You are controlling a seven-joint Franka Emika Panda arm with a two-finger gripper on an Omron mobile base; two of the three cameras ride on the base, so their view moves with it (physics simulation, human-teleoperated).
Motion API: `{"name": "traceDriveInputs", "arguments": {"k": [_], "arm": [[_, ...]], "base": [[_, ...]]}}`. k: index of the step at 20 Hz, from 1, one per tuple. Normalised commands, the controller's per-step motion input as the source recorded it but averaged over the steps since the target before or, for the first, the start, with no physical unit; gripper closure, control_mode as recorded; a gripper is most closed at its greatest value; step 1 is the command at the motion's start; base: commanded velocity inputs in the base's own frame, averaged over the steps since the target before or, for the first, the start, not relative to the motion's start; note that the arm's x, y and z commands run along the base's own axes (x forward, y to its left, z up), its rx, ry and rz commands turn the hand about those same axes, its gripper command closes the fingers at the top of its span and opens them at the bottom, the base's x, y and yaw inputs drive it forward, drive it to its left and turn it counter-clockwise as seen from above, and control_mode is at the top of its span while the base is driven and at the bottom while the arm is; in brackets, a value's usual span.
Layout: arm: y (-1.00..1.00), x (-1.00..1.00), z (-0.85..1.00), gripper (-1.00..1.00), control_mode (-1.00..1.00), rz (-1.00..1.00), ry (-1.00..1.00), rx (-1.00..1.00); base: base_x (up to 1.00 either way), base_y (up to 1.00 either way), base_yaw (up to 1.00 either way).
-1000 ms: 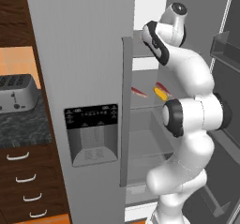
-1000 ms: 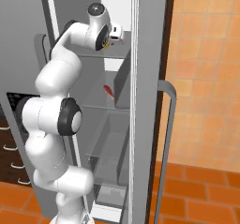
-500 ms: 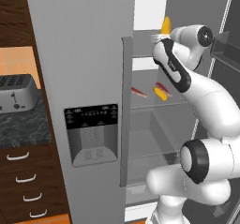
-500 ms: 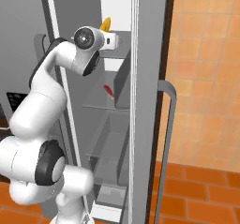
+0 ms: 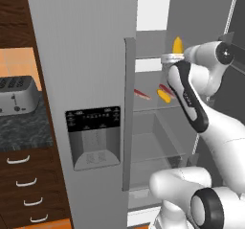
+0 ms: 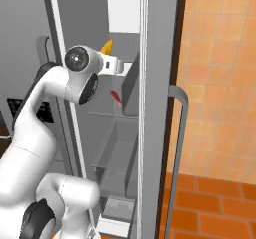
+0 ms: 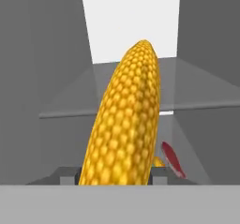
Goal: Place one corn and one steak in each tupperware on the nearby counter, to pack two identical lunches.
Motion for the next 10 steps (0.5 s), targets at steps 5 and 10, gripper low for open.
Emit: {"name": "traceDriveInputs", "arguments": {"k": [5,10], "arm": [[0.01,-1.00,-1.00,1.00,-1.00,0.00,0.61,-0.06],[0.00,-0.27,-0.50,1.00,-1.00,0.01,0.04,-0.03]], "base": [[0.00,0.00,0.00],[0.00,0.00,0.00]]}}
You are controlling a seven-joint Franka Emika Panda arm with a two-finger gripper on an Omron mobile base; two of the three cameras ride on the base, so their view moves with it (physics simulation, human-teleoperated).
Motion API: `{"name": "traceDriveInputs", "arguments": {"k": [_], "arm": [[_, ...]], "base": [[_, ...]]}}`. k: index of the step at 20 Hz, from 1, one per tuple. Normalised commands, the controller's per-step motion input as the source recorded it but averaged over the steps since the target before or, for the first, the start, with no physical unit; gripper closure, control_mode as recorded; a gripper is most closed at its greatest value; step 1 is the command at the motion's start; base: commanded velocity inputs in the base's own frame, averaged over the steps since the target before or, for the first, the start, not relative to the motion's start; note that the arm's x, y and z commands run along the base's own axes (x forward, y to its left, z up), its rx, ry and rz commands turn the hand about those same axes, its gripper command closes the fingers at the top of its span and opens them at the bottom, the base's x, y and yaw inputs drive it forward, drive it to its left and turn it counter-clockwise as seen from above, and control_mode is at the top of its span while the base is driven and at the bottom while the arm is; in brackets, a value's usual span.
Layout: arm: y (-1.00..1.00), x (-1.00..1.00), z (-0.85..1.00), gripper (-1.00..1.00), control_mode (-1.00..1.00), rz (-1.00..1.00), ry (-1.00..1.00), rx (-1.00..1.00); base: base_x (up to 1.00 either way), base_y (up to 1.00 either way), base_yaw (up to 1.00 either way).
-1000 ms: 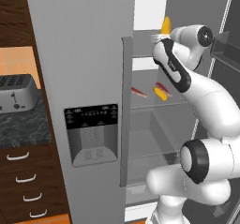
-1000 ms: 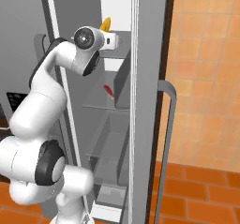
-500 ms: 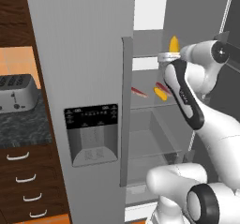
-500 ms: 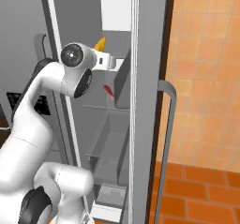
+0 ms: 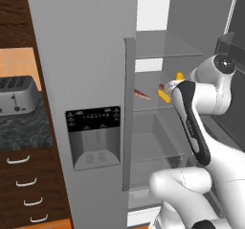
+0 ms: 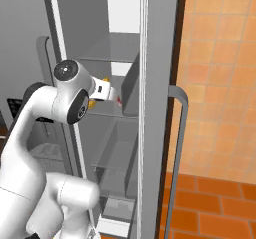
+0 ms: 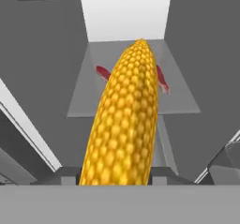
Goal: Place one corn and one steak in each tupperware on the nearby counter, to pack two identical lunches.
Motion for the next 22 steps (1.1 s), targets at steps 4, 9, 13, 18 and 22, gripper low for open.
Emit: {"name": "traceDriveInputs", "arguments": {"k": [4,9,13,18,22], "arm": [[0.20,-0.25,-0.12,1.00,1.00,0.06,0.02,-0.02],[0.00,0.00,0.00,1.00,1.00,0.00,0.00,0.00],[0.00,0.00,0.00,1.00,1.00,0.00,0.00,0.00],[0.00,0.00,0.00,1.00,1.00,0.00,0.00,0.00],[0.00,0.00,0.00,1.00,1.00,0.00,0.00,0.00]], "base": [[-0.36,0.48,0.21],[-0.55,0.80,0.75],[-0.17,0.93,0.68],[0.79,1.00,0.31],[1.00,1.00,-0.04]]}}
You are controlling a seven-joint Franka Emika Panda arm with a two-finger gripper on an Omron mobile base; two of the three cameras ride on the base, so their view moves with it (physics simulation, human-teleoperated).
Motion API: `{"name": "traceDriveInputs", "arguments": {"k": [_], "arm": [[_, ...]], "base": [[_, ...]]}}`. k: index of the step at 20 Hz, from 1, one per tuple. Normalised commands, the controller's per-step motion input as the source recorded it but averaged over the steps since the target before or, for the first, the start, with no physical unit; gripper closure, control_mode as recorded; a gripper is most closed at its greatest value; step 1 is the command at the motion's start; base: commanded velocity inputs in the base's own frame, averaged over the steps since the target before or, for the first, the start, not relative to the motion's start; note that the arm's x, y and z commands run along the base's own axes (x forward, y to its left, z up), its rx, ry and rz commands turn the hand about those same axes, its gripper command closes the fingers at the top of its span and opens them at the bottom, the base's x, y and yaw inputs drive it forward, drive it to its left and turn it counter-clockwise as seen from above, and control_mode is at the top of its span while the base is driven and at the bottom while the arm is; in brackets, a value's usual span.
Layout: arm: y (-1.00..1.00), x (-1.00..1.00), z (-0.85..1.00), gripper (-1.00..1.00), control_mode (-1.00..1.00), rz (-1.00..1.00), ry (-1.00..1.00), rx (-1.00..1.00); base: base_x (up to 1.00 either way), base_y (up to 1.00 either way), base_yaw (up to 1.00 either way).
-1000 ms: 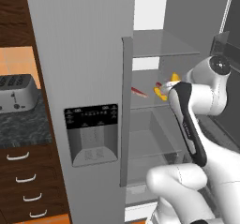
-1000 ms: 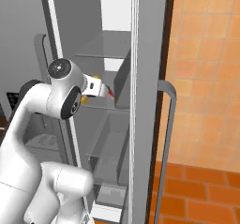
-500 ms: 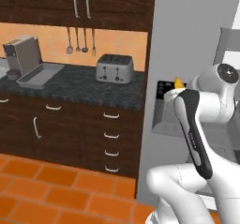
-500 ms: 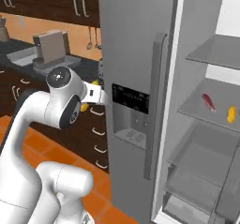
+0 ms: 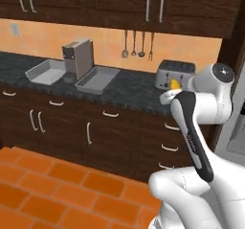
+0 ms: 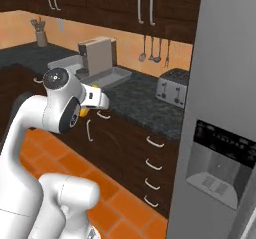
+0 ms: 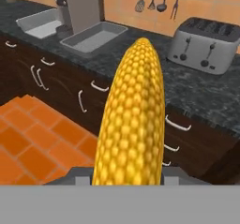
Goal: Place one corn and one steak in each tupperware on the nearby counter, to pack two identical lunches.
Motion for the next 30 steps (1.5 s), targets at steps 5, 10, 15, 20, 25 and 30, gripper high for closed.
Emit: {"name": "traceDriveInputs", "arguments": {"k": [5,10,15,20,25,30], "arm": [[0.00,0.00,0.00,1.00,1.00,0.00,0.00,0.00],[0.00,0.00,0.00,1.00,1.00,0.00,0.00,0.00],[0.00,0.00,0.00,1.00,1.00,0.00,0.00,0.00],[0.00,0.00,0.00,1.00,1.00,0.00,0.00,0.00],[0.00,0.00,0.00,1.00,1.00,0.00,0.00,0.00],[0.00,0.00,0.00,1.00,1.00,0.00,0.00,0.00]], "base": [[1.00,1.00,-0.22],[1.00,1.00,-0.30],[0.98,1.00,-0.35],[0.76,1.00,-0.35],[0.37,1.00,-0.37],[0.12,1.00,-0.39]]}}
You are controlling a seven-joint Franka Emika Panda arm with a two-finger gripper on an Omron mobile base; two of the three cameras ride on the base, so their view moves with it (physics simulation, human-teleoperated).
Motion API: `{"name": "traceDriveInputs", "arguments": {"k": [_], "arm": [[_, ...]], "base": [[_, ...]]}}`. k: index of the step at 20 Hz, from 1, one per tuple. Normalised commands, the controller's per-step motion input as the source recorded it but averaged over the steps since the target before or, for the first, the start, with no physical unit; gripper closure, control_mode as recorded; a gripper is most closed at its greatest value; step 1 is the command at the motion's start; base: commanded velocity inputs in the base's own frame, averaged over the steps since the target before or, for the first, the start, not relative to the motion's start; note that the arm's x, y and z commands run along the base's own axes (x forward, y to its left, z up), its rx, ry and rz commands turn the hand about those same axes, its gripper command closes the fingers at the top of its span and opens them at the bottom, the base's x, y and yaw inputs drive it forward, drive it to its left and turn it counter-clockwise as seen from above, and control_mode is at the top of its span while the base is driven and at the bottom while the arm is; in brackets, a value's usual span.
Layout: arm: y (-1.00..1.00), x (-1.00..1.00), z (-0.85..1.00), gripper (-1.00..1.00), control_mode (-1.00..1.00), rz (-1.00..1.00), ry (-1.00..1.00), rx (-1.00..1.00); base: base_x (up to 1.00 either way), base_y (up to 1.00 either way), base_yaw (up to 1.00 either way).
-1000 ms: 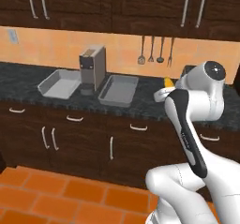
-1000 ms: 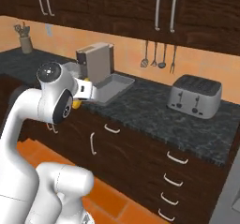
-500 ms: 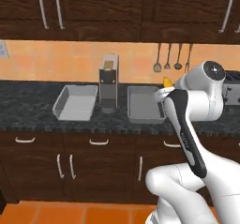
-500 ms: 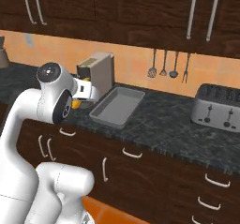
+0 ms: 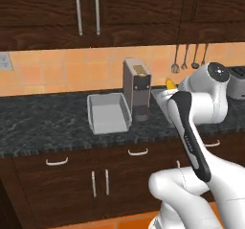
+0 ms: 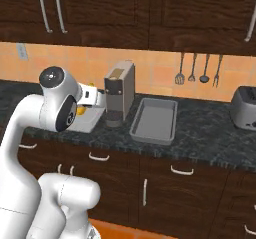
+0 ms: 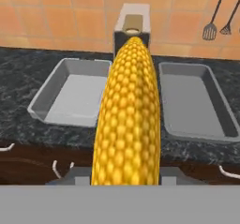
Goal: Place one corn and one steak in each tupperware on the nearby counter, to pack two identical lunches.
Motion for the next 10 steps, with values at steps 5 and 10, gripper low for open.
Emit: {"name": "traceDriveInputs", "arguments": {"k": [5,10], "arm": [[0.00,0.00,0.00,1.00,1.00,0.00,0.00,0.00],[0.08,0.12,-0.20,1.00,-1.00,-0.01,0.04,-0.02]], "base": [[0.83,0.87,-0.24],[0.47,0.30,-0.11]]}}
